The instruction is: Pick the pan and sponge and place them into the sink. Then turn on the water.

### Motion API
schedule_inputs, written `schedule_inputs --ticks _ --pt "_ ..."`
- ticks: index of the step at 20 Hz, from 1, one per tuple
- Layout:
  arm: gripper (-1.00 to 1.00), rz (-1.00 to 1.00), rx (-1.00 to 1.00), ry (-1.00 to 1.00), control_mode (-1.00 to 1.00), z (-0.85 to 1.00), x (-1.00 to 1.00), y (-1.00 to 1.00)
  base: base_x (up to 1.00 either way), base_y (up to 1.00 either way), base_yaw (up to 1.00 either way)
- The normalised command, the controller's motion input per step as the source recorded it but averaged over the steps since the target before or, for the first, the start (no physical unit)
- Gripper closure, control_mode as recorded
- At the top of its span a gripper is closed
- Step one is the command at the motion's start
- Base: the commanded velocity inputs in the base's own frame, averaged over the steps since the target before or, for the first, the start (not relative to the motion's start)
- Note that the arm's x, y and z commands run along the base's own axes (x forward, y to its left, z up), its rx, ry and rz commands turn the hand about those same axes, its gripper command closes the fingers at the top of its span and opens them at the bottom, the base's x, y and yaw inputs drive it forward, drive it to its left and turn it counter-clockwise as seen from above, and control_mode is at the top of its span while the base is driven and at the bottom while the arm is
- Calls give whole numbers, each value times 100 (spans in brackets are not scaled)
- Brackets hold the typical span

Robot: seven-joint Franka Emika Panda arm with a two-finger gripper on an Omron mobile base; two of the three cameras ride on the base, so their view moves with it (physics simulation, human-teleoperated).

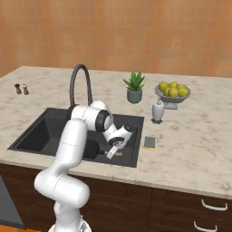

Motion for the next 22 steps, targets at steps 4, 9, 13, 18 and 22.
schedule_inputs --ticks 4,9,13,18,22 --pt "-100 -4 0 -2 -100 47 -8 0 0 0 0" --pt "-100 -3 0 0 -100 98 -19 0 0 0 0" --pt "-100 -9 0 0 -100 100 -33 -4 0 0 0" --pt "-100 -25 0 0 -100 97 -46 -7 0 0 0" --pt "-100 -28 -5 0 -100 88 -59 -1 0 0 0"
